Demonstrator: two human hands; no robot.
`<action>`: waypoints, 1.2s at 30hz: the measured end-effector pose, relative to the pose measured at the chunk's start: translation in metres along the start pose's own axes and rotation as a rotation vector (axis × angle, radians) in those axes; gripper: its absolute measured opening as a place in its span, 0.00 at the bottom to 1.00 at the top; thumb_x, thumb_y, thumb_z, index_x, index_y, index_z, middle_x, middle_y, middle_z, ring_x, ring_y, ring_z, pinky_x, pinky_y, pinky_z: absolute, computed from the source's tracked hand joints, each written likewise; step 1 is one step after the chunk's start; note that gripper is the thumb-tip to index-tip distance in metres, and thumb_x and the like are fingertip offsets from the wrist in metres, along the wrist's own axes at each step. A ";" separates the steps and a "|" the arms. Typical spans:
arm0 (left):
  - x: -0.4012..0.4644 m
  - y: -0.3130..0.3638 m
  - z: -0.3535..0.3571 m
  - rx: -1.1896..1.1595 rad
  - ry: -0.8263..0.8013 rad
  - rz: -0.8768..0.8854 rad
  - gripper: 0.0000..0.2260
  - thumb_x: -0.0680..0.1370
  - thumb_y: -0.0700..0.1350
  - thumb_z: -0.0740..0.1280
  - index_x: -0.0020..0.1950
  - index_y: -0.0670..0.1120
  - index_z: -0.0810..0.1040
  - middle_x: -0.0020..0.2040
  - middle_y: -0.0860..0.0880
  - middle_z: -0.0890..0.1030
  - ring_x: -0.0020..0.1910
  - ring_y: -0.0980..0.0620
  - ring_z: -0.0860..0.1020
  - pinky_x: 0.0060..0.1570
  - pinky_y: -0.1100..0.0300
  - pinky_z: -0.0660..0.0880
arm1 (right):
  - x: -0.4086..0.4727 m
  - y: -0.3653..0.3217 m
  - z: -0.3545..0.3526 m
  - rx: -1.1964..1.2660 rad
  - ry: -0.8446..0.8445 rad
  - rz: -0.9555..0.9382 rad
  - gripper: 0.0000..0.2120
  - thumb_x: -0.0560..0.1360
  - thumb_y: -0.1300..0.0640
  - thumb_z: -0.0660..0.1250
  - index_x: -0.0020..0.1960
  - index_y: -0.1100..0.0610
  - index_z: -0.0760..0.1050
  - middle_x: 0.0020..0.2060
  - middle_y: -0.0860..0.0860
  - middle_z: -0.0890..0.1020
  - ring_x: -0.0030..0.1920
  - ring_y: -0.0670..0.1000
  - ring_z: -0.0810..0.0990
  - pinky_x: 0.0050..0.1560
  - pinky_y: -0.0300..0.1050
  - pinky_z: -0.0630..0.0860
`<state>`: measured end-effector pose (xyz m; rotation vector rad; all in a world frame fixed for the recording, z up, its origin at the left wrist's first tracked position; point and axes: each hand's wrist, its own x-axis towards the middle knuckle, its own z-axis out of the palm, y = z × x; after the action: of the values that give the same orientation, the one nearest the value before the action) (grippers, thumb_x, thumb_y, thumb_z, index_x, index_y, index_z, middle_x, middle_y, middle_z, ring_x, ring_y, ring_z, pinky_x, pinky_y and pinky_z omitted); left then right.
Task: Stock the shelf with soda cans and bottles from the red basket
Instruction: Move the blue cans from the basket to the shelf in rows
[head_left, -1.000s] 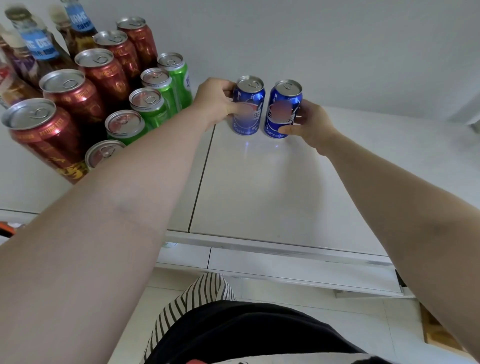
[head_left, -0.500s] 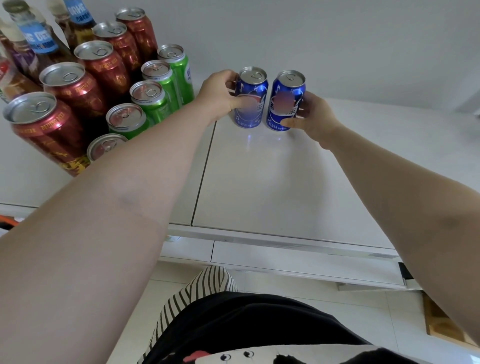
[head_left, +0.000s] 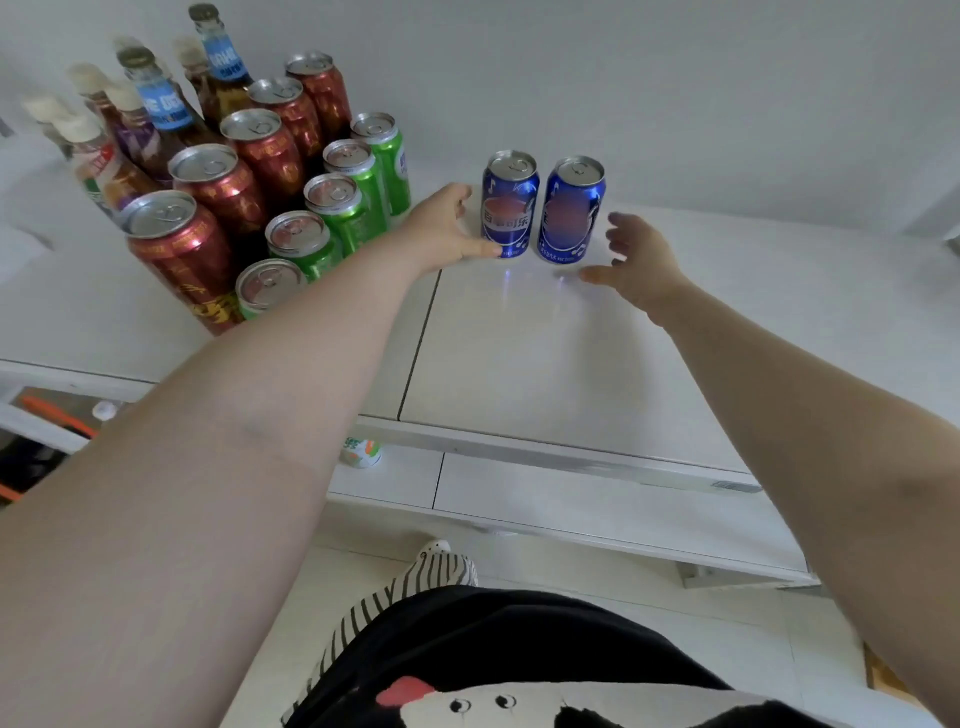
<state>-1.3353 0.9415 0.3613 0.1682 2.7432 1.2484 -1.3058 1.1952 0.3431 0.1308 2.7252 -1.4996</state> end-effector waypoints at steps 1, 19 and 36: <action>-0.011 0.002 0.002 0.062 0.015 -0.003 0.42 0.67 0.49 0.77 0.75 0.43 0.60 0.74 0.41 0.66 0.72 0.46 0.67 0.69 0.55 0.65 | -0.008 0.000 -0.001 -0.030 0.018 0.003 0.42 0.66 0.58 0.78 0.74 0.60 0.62 0.68 0.58 0.71 0.67 0.55 0.72 0.66 0.50 0.71; -0.382 -0.076 0.012 0.390 0.468 -0.381 0.25 0.74 0.44 0.68 0.71 0.47 0.68 0.67 0.46 0.73 0.65 0.43 0.72 0.58 0.50 0.73 | -0.241 -0.080 0.165 -0.424 -0.528 -0.750 0.26 0.72 0.57 0.69 0.70 0.53 0.69 0.63 0.54 0.76 0.64 0.54 0.73 0.61 0.43 0.70; -0.829 -0.214 0.050 0.171 0.541 -1.069 0.28 0.74 0.49 0.67 0.73 0.50 0.64 0.68 0.48 0.71 0.66 0.45 0.70 0.59 0.52 0.72 | -0.594 -0.088 0.382 -0.787 -1.087 -1.061 0.28 0.75 0.51 0.65 0.73 0.51 0.63 0.67 0.52 0.71 0.67 0.54 0.69 0.60 0.51 0.72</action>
<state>-0.5202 0.7132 0.2220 -1.5800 2.5473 0.7737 -0.7281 0.7904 0.2514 -1.7116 2.0876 -0.1071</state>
